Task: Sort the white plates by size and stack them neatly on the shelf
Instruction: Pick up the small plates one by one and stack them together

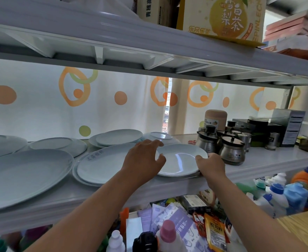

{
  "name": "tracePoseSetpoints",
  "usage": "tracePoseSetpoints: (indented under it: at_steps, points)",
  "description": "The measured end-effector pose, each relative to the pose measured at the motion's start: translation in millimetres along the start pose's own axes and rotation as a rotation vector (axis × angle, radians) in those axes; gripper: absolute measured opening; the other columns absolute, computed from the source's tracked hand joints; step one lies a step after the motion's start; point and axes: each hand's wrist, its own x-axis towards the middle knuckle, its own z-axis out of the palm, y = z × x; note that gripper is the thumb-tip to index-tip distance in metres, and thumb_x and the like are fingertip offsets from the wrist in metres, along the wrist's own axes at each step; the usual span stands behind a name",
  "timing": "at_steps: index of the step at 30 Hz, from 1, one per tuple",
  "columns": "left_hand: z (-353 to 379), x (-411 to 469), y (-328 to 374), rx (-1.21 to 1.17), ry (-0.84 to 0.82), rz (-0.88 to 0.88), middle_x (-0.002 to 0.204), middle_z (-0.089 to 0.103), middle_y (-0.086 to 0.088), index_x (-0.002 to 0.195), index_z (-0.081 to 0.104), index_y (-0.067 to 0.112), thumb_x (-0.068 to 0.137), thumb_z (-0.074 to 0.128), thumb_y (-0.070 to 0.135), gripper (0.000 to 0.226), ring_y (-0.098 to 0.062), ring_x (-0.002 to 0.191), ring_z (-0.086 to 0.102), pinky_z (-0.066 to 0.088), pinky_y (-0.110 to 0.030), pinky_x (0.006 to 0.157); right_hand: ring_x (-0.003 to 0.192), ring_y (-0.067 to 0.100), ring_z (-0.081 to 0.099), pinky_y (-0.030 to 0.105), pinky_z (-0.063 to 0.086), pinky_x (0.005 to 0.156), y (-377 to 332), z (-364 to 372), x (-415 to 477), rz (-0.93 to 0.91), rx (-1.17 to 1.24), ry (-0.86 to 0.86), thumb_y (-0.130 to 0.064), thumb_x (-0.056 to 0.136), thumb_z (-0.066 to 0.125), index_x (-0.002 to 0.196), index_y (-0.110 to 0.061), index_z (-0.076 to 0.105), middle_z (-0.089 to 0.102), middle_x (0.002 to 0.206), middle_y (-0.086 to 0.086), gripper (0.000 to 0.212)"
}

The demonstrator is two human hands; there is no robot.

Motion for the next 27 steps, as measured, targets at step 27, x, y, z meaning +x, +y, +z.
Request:
tracePoseSetpoints:
  at_steps: [27]
  points:
    - [-9, 17, -20, 0.107, -0.06, -0.061, 0.126, 0.062, 0.001, 0.126, 0.055, 0.029, 0.089, 0.049, 0.037, 0.038, -0.019, 0.119, 0.053, 0.04, -0.033, 0.098, 0.095, 0.023, 0.065, 0.024, 0.043, 0.081, -40, 23, -3, -0.599, -0.303, -0.033, -0.01, 0.087, 0.055, 0.106, -0.01, 0.069, 0.073, 0.1, 0.008, 0.024]
